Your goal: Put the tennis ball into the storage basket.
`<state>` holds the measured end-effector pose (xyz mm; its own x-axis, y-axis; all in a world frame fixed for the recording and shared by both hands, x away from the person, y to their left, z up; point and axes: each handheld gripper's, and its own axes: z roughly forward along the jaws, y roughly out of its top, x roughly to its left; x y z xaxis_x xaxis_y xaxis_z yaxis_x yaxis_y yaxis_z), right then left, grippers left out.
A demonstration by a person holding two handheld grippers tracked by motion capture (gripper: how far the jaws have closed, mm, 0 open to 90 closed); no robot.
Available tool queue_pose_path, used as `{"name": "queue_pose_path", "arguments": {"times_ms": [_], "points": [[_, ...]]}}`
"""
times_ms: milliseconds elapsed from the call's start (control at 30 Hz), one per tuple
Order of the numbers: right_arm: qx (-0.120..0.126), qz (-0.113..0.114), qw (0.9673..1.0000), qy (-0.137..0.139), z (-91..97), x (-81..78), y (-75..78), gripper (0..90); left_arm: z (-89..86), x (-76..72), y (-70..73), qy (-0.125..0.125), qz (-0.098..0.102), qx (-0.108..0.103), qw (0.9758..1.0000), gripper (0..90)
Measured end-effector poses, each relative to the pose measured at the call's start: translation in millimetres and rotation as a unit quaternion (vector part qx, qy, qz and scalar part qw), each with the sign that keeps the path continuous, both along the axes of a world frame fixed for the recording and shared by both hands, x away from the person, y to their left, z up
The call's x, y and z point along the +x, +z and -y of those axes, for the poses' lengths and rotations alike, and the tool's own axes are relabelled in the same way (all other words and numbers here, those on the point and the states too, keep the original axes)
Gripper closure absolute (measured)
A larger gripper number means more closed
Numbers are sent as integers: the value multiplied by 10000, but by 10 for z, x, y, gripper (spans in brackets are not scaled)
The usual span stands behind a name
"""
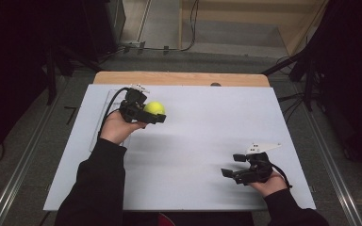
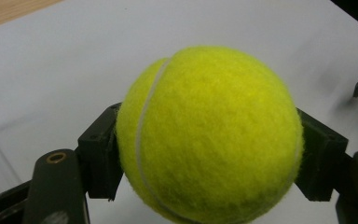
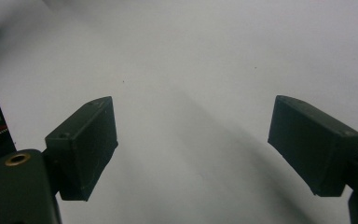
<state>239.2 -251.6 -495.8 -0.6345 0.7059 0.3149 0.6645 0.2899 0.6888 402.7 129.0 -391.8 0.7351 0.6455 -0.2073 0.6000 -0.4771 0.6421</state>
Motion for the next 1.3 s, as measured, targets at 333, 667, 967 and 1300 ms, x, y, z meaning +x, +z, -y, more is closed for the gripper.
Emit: {"name": "queue_pose_path", "arguments": {"times_ms": [333, 667, 967, 1300], "points": [[1, 7, 10000, 3, 1, -2, 2, 136, -128, 43, 3, 142, -24, -51, 9999, 255], [4, 3, 10000, 12, 2, -4, 3, 136, -245, 81, -1, 277, -37, -59, 9996, 256], [2, 44, 10000, 23, -3, -8, 8, 136, -381, 117, -11, 491, -45, -30, 9988, 256], [-13, 43, 10000, 33, -5, -9, 9, 136, -522, 148, -15, 733, -29, -8, 9973, 255]]}}
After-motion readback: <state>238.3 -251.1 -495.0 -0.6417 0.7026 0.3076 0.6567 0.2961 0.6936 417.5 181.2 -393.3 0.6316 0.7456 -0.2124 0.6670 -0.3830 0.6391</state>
